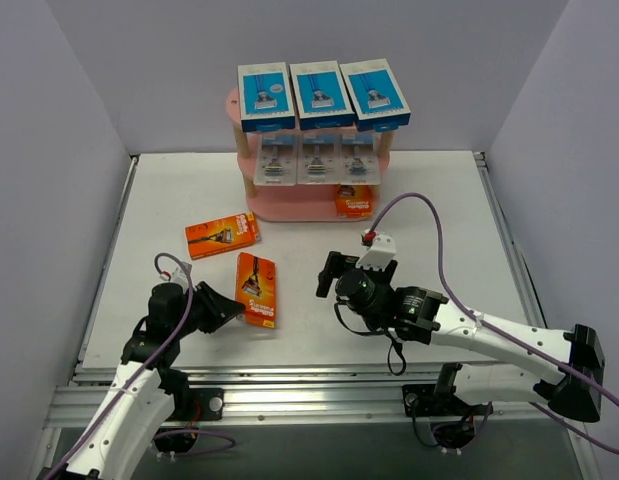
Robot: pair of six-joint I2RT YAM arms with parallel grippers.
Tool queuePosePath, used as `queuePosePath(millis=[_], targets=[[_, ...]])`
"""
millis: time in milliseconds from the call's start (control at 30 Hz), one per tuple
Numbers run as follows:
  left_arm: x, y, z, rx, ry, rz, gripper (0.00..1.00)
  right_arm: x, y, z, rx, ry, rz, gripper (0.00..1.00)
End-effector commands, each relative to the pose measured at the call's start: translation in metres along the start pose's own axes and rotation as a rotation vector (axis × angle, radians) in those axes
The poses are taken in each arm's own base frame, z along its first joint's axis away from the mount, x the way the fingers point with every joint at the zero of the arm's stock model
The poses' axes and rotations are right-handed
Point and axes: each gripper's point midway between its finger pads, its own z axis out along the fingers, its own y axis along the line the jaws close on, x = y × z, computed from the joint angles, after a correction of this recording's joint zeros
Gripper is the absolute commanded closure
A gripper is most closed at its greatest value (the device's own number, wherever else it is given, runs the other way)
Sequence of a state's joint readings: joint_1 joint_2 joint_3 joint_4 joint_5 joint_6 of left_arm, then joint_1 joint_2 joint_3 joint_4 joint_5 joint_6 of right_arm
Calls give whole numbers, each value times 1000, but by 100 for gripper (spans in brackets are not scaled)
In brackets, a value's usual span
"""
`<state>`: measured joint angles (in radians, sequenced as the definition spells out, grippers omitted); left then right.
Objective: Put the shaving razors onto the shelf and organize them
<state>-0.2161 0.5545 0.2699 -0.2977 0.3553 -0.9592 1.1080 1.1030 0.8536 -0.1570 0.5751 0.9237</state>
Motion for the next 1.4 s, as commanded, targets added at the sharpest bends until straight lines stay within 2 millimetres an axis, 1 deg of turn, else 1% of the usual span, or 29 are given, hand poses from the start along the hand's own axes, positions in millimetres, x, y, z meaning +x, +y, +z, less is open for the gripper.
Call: queuePosePath(millis=[0, 33, 67, 100, 133, 167, 200, 233, 267, 300, 333, 367, 400, 433, 467, 533, 633, 667, 700, 733, 767, 833, 900, 933, 1000, 1033, 1100, 1133, 1367], targets=[[-19, -35, -8, 88, -45, 68, 98, -30, -76, -14, 350, -127, -289, 0], [-20, -37, -9, 89, -46, 72, 98, -42, -81, -17, 388, -179, -323, 0], [-21, -39, -9, 93, -44, 79, 98, -47, -83, -18, 396, -197, -342, 0], [-23, -43, -11, 99, -49, 85, 98, -55, -79, -17, 378, -226, -322, 0], [-25, -46, -12, 103, -52, 92, 98, -59, -73, -19, 324, -210, -307, 0], [-26, -46, -12, 98, -55, 103, 98, -63, -71, -19, 288, -185, -370, 0], [-28, -48, -13, 99, -57, 108, 98, -74, -73, -15, 268, -195, -328, 0], [-32, -55, -15, 110, -66, 119, 98, -84, -75, -20, 238, -205, -300, 0], [-33, -58, -16, 112, -67, 129, 98, -85, -75, -19, 199, -176, -308, 0], [-35, -62, -17, 122, -71, 137, 98, -97, -94, -15, 236, -189, -276, 0], [-38, -68, -19, 137, -79, 145, 98, -103, -100, -16, 227, -191, -258, 0], [-40, -74, -21, 156, -88, 153, 98, -98, -98, -11, 171, -144, -250, 1], [-42, -78, -22, 168, -99, 154, 98, -98, -104, -6, 161, -125, -243, 2], [-43, -81, -23, 182, -109, 155, 98, -98, -125, 2, 199, -100, -212, 3], [-46, -88, -24, 210, -122, 153, 98, -91, -122, 7, 146, -51, -202, 5], [-47, -94, -23, 239, -128, 136, 98, -89, -134, 14, 152, -30, -177, 6], [-49, -105, -18, 295, -117, 115, 98, -91, -128, 18, 96, -12, -147, 6], [-52, -116, -18, 344, -133, 129, 98, -95, -134, 19, 105, -11, -127, 6], [-52, -120, -16, 358, -127, 125, 98, -93, -125, 20, 38, 15, -112, 6], [-51, -119, -10, 353, -115, 117, 98, -93, -123, 22, 14, 28, -92, 6], [-55, -125, -8, 371, -130, 113, 98, -97, -130, 24, 10, 25, -61, 6], [-53, -132, -1, 376, -119, 114, 98, -99, -126, 26, -38, 33, -14, 7], [-55, -136, 14, 364, -113, 96, 98, -105, -130, 28, -27, 21, 6, 7], [-54, -132, 26, 341, -91, 70, 98, -106, -134, 30, -10, 19, 14, 7], [-59, -142, 34, 365, -97, 74, 98, -109, -139, 31, 10, 18, 29, 7], [-61, -146, 44, 355, -85, 73, 98, -108, -140, 32, 15, 24, 32, 7], [-66, -156, 52, 367, -96, 80, 98, -107, -140, 35, 10, 40, 48, 7], [-69, -162, 61, 375, -94, 77, 98, -107, -138, 35, -2, 48, 50, 7], [-84, -180, 101, 416, -103, 35, 98, -111, -141, 37, 9, 47, 63, 7]])
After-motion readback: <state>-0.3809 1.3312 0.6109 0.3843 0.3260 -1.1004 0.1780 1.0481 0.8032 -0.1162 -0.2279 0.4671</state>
